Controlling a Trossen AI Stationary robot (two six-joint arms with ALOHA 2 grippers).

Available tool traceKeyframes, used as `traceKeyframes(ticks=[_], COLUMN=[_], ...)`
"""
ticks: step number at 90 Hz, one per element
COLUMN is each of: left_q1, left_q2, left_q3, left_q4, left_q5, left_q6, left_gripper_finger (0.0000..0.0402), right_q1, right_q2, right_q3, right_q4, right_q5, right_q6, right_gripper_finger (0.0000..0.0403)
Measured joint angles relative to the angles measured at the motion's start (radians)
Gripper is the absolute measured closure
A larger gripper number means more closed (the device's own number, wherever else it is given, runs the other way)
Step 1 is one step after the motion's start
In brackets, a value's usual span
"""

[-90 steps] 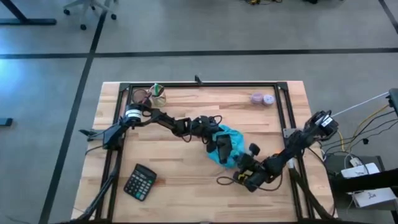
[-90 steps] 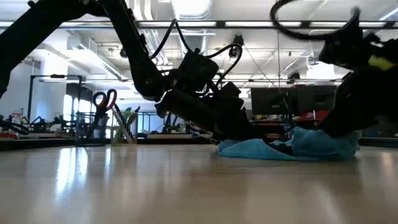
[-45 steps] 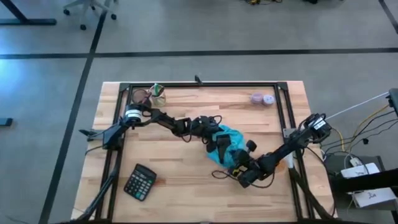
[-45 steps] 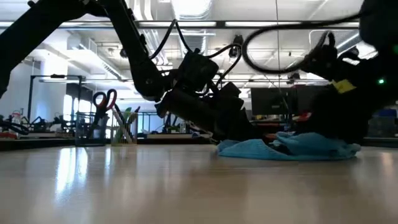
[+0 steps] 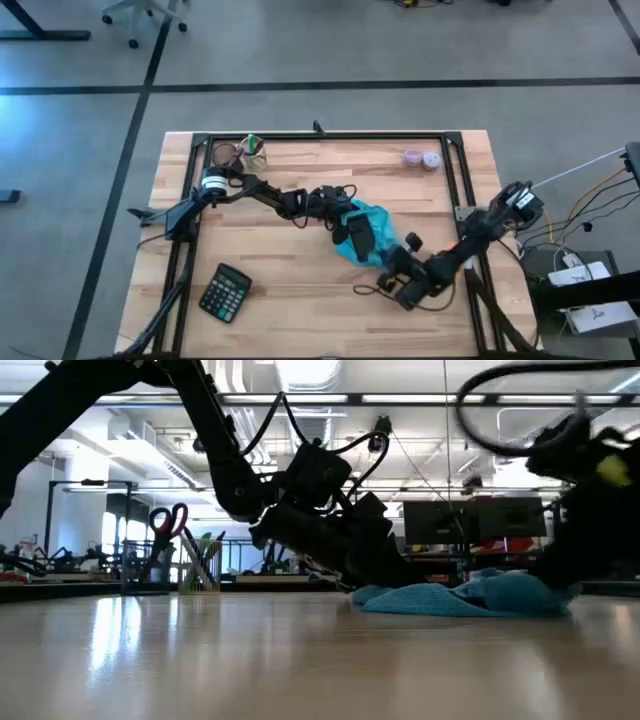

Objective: Apply microfiber cloth
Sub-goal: Wipe the front of the cellphone with the blue microfiber cloth, then wipe the back of the cellphone with the blue microfiber cloth

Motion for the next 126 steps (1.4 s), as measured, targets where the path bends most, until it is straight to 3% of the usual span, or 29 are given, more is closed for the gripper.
traceKeyframes(ticks=[15, 28, 44, 62, 69, 84, 93, 111, 126], left_q1=[0.001, -0.004, -0.030, -0.117, -0.153, -0.179, -0.171, -0.161, -0.179], left_q2=[-0.007, -0.047, -0.132, -0.272, -0.321, -0.401, -0.428, -0.414, -0.360], left_q3=[0.000, -0.005, -0.011, -0.038, -0.077, -0.183, -0.246, -0.290, -0.290], left_q4=[0.000, -0.033, -0.124, -0.236, -0.248, -0.271, -0.266, -0.173, 0.026], left_q5=[0.003, 0.030, 0.063, 0.059, -0.008, -0.277, -0.320, -0.293, -0.106], left_q6=[-0.003, 0.003, 0.007, 0.100, 0.142, 0.131, 0.078, 0.007, 0.020], left_gripper_finger=[0.0054, 0.0054, 0.0054, 0.0054, 0.0054, 0.0054, 0.0054, 0.0054, 0.0054], right_q1=[0.020, -0.013, -0.077, -0.189, -0.232, -0.323, -0.375, -0.506, -0.618], right_q2=[-0.114, -0.198, -0.309, -0.355, -0.364, -0.415, -0.455, -0.466, -0.386], right_q3=[-0.004, -0.003, -0.002, 0.000, 0.000, 0.000, 0.000, 0.000, 0.001], right_q4=[-0.097, -0.154, -0.171, -0.147, -0.142, -0.150, -0.145, -0.083, 0.045], right_q5=[-0.116, -0.150, -0.151, -0.268, -0.334, -0.436, -0.463, -0.549, -0.635], right_q6=[-0.014, -0.069, -0.144, -0.265, -0.329, -0.438, -0.492, -0.573, -0.607], right_gripper_finger=[0.0403, 0.0387, 0.0323, 0.0241, 0.0220, 0.0190, 0.0180, 0.0176, 0.0190])
